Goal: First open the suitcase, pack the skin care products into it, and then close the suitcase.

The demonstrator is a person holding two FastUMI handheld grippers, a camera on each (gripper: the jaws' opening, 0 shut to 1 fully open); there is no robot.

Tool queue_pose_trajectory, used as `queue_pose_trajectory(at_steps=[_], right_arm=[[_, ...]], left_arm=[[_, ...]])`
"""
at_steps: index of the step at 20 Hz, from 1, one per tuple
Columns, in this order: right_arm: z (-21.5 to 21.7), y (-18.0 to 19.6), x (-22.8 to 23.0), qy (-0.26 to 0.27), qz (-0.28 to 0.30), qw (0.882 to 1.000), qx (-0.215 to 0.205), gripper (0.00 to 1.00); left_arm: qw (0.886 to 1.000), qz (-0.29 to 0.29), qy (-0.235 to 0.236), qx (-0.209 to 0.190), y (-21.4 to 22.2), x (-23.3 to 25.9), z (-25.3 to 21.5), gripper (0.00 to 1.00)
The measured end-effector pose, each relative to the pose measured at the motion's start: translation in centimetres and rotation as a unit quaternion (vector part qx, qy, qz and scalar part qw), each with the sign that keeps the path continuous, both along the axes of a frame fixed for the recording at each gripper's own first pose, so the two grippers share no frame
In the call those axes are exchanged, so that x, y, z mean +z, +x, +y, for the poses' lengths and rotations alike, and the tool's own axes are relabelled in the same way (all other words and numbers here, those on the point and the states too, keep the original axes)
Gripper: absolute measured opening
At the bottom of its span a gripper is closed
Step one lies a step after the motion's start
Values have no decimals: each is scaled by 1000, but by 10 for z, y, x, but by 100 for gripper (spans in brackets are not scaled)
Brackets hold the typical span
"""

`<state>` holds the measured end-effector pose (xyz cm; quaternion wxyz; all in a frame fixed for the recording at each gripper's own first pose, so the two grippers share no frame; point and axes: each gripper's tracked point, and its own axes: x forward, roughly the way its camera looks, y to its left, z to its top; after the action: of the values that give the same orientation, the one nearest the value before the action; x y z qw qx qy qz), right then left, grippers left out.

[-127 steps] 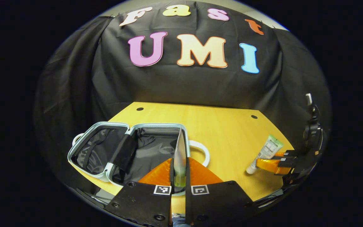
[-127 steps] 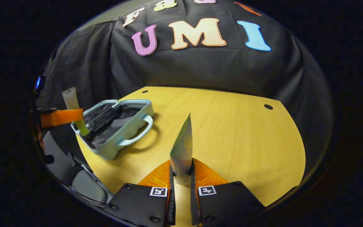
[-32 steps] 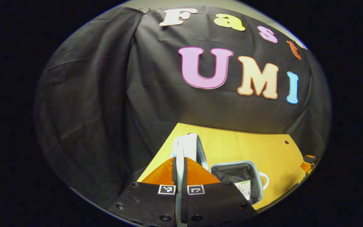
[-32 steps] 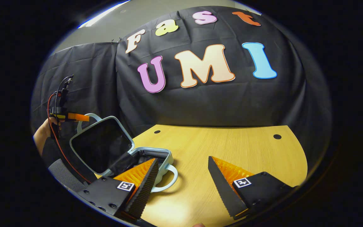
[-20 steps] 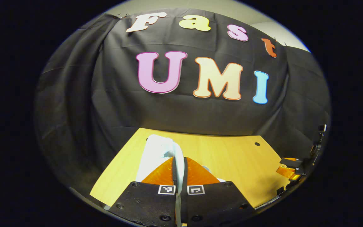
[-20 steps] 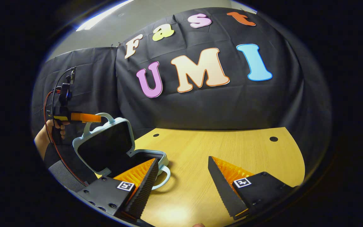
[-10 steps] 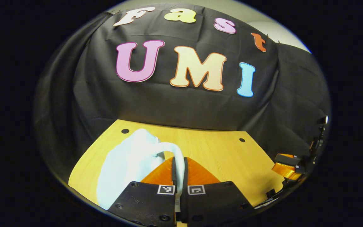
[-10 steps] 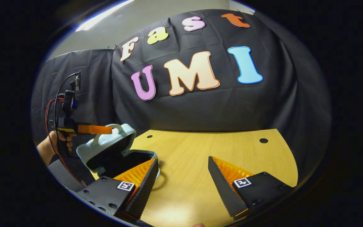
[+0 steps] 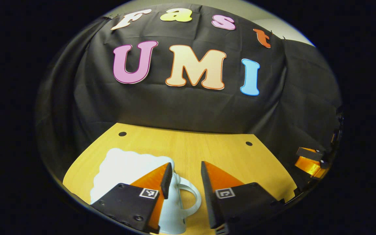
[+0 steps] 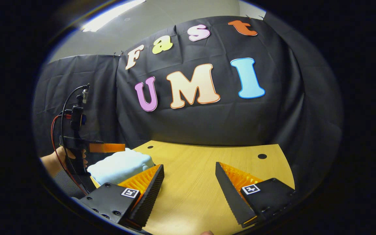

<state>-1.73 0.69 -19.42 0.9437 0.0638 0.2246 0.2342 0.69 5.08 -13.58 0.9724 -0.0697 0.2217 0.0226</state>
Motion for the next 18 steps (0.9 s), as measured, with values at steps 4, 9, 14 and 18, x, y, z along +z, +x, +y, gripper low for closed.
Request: queue_pose_trajectory(at_steps=[4, 9, 14, 18], right_arm=[[-10, 15, 37, 5, -47, 999, -16, 97], [-26, 39, 98, -8, -140, 984, -112, 97], [-20, 25, 143, 0, -180, 971, -160, 94], [-21, 8, 167, -18, -221, 959, -178, 97]], left_arm=[[997, -51, 41, 28, -2, 30, -21, 82], [976, -162, 133, 65, -18, 102, -35, 94], [978, -181, 102, 4, -21, 114, -76, 100], [976, -196, 95, -29, -16, 128, -80, 95]])
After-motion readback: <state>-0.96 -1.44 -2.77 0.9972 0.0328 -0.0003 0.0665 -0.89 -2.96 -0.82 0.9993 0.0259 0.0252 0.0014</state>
